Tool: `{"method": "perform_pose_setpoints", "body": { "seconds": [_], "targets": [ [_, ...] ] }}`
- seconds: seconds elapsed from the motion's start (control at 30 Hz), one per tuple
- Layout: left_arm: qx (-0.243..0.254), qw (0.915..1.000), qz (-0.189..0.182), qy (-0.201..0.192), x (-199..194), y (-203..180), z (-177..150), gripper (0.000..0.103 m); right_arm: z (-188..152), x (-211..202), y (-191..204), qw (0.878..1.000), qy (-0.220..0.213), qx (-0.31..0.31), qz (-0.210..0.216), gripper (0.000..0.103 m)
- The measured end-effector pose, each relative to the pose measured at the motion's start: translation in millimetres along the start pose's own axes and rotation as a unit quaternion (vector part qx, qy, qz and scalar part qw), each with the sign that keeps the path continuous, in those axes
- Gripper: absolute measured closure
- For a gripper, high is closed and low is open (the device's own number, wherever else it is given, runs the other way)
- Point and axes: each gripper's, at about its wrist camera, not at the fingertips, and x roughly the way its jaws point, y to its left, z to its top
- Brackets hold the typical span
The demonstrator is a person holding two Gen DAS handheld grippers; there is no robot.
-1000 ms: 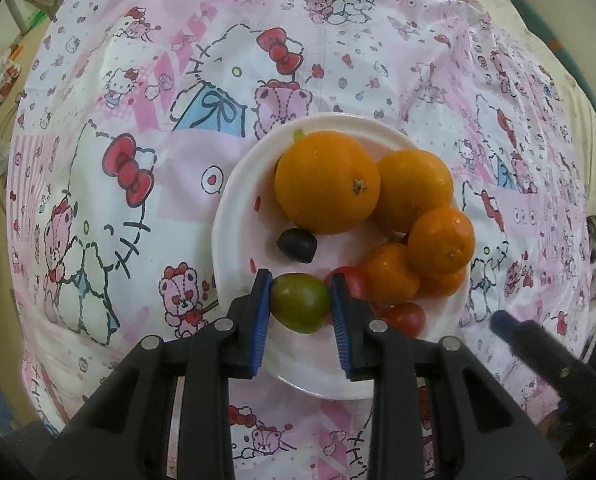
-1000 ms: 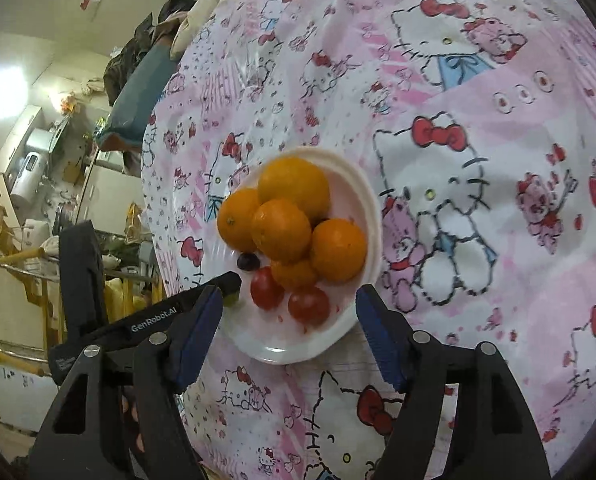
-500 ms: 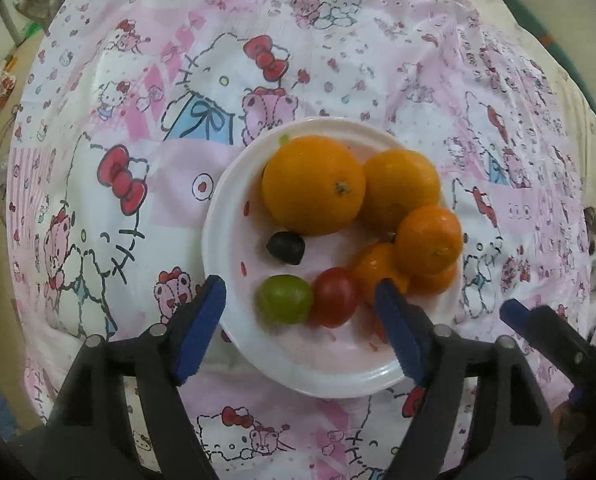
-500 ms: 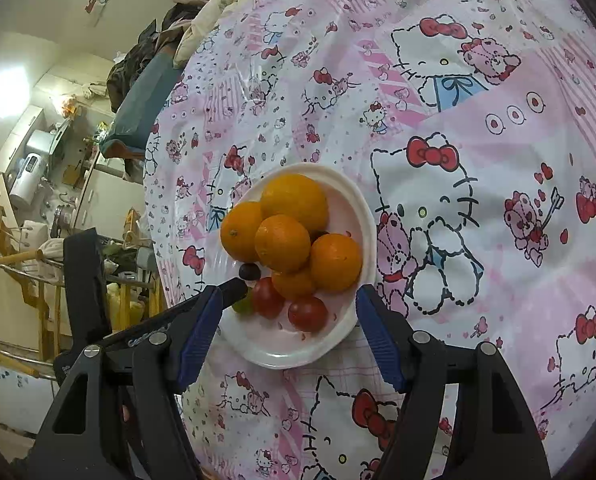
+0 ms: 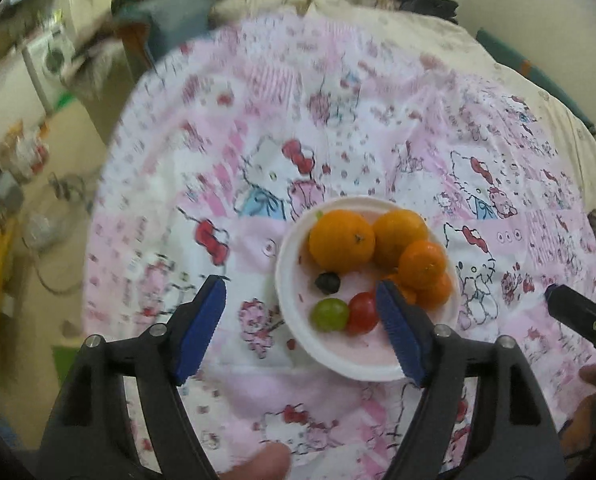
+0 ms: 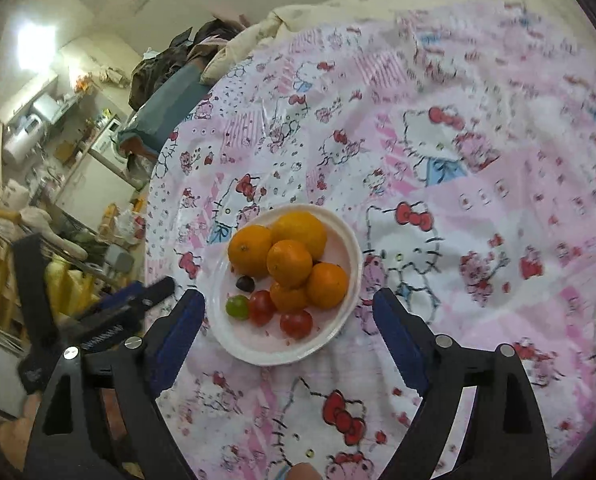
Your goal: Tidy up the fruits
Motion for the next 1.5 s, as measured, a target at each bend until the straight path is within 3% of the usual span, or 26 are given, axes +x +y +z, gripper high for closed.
{"method": "perform_pose_setpoints", "body": {
  "seconds": [0.07,0.13,0.3,0.37,0.63,0.77,0.9,1.5],
  "targets": [
    [0.002,1.0,-0.007,-0.007,-11,1,-5,0.016,-6,-10,6,1.0,-0.014,-0.019,-0.016,0.004],
    [0.005,0.9999,-0.006,-0.007,-20,2,-12,0.009,-14,-21,11,0.999,-0.029,-0.037,-0.027,0.001],
    [0.01,0.9999,-0.002,-0.004,-39,10,-31,0.007,-36,-39,16,0.997,-0.036,-0.053,-0.039,0.0],
    [0.011,0.9999,-0.008,-0.01,-50,12,-40,0.001,-44,-45,18,0.997,-0.04,-0.055,-0.04,0.0],
    [0.011,0.9992,0.0,-0.038,-82,13,-74,0.001,-75,-59,35,0.991,-0.081,-0.079,-0.069,0.0],
    [0.008,0.9971,0.02,-0.073,-91,19,-83,0.001,-85,-58,43,0.985,-0.093,-0.101,-0.102,0.0],
    [-0.007,0.9961,0.009,-0.087,-91,22,-86,0.001,-84,-51,43,0.984,-0.098,-0.098,-0.108,0.0],
    [0.005,0.997,-0.003,-0.077,-78,10,-86,0.001,-81,-42,52,0.983,-0.104,-0.107,-0.105,0.0]
  ]
}}
